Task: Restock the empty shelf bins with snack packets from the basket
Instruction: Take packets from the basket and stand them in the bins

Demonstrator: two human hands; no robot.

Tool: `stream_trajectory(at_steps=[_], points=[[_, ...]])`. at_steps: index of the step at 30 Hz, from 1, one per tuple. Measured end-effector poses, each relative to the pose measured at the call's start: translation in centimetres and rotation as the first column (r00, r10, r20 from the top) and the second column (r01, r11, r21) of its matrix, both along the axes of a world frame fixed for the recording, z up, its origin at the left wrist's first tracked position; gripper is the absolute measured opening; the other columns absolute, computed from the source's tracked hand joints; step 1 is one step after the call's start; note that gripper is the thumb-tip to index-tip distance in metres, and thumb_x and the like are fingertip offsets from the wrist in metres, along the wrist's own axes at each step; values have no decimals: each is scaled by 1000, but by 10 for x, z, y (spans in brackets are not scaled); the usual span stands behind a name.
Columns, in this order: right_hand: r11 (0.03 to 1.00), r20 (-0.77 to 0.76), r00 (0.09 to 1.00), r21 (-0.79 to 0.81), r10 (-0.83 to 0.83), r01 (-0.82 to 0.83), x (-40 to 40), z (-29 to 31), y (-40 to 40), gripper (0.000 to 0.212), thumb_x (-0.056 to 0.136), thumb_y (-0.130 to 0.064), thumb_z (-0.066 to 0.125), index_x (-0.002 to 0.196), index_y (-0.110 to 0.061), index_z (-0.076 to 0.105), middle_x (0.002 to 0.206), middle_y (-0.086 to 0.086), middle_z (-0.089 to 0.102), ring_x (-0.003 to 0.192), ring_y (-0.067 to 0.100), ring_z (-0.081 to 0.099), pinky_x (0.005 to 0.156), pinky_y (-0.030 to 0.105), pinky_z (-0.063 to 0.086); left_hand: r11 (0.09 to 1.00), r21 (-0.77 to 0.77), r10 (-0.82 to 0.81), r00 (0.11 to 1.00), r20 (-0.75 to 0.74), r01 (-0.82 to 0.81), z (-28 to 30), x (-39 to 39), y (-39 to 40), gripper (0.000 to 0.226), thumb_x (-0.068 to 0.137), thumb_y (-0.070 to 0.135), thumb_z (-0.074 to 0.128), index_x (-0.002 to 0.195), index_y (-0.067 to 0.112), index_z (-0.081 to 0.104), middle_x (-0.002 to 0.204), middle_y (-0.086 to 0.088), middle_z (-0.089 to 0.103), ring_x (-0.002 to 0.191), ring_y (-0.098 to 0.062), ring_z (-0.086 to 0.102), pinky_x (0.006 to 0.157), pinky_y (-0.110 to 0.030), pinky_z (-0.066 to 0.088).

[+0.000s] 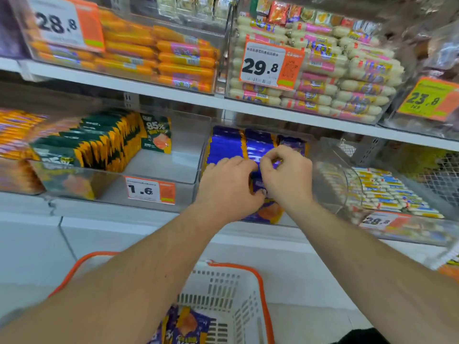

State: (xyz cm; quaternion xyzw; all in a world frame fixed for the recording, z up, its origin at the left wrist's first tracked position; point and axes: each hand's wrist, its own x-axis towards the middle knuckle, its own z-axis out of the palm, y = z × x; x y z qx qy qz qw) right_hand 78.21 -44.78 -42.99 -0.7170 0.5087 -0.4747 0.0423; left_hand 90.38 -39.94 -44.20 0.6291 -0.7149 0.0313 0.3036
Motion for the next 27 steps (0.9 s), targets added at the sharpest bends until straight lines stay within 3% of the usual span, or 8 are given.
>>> stream_trajectory(at_steps=[4, 7, 9, 12, 15, 19, 24, 27], points=[[989, 71, 987, 5, 144, -144, 39, -36, 32, 12, 79, -11, 66, 69, -16, 64, 65, -6, 60, 63, 10, 51, 63, 24, 38, 1000, 17, -13, 994, -110, 15, -34, 34, 33, 31, 66, 43, 55, 86, 21, 63, 85, 2, 64, 85, -25, 60, 69, -37, 50], [960, 45, 967, 117, 251, -255, 65, -76, 45, 14, 78, -10, 65, 65, -15, 63, 57, -8, 52, 61, 8, 47, 56, 22, 31, 987, 159, 28, 993, -113, -9, -68, 65, 58, 28, 71, 38, 62, 90, 18, 64, 91, 0, 66, 87, -27, 61, 71, -35, 49], [901, 0, 950, 315, 313, -297, 78, -112, 52, 22, 81, -10, 63, 62, -20, 58, 57, -10, 52, 60, 9, 49, 58, 28, 39, 941, 336, 71, 995, -74, -42, -96, 86, 73, 28, 80, 35, 67, 103, 21, 65, 104, 3, 65, 94, -22, 61, 78, -31, 48], [755, -80, 918, 600, 388, -266, 89, -173, 59, 37, 88, -13, 59, 57, -26, 44, 59, -8, 48, 64, 18, 51, 63, 31, 45, 844, 532, 102, 994, -37, -67, -137, 114, 88, 34, 87, 34, 64, 120, 24, 62, 119, 7, 62, 94, -13, 56, 83, -26, 45], [600, -174, 877, 786, 448, -150, 96, -237, 65, 42, 91, -10, 52, 55, -21, 33, 55, -3, 32, 55, 17, 35, 58, 32, 31, 742, 666, 134, 991, -32, -79, -168, 136, 96, 34, 89, 32, 62, 121, 23, 61, 121, 5, 62, 95, -12, 54, 86, -27, 47], [310, -181, 866, 950, 466, 32, 100, -318, 84, 35, 89, -5, 51, 61, -16, 32, 57, 3, 26, 51, 18, 24, 50, 32, 22, 656, 748, 201, 978, -48, -98, -200, 156, 100, 31, 90, 29, 61, 120, 23, 62, 120, 5, 64, 106, -15, 58, 93, -29, 48], [-7, -81, 970, 996, 228, 85, 117, -389, 109, 34, 90, -9, 57, 67, -15, 32, 58, 4, 31, 47, 18, 27, 47, 31, 26, 602, 793, 277, 956, -96, -95, -228, 168, 101, 28, 87, 25, 61, 114, 25, 65, 114, 8, 64, 104, -13, 59, 92, -32, 50], [-119, -5, 998, 993, 63, 12, 135, -415, 119, 18, 88, -17, 67, 84, -11, 51, 71, 8, 51, 55, 21, 49, 47, 27, 44, 571, 815, 306, 946, -103, -96, -240, 175, 100, 28, 85, 27, 62, 112, 25, 66, 111, 6, 66, 101, -16, 60, 92, -39, 52]])
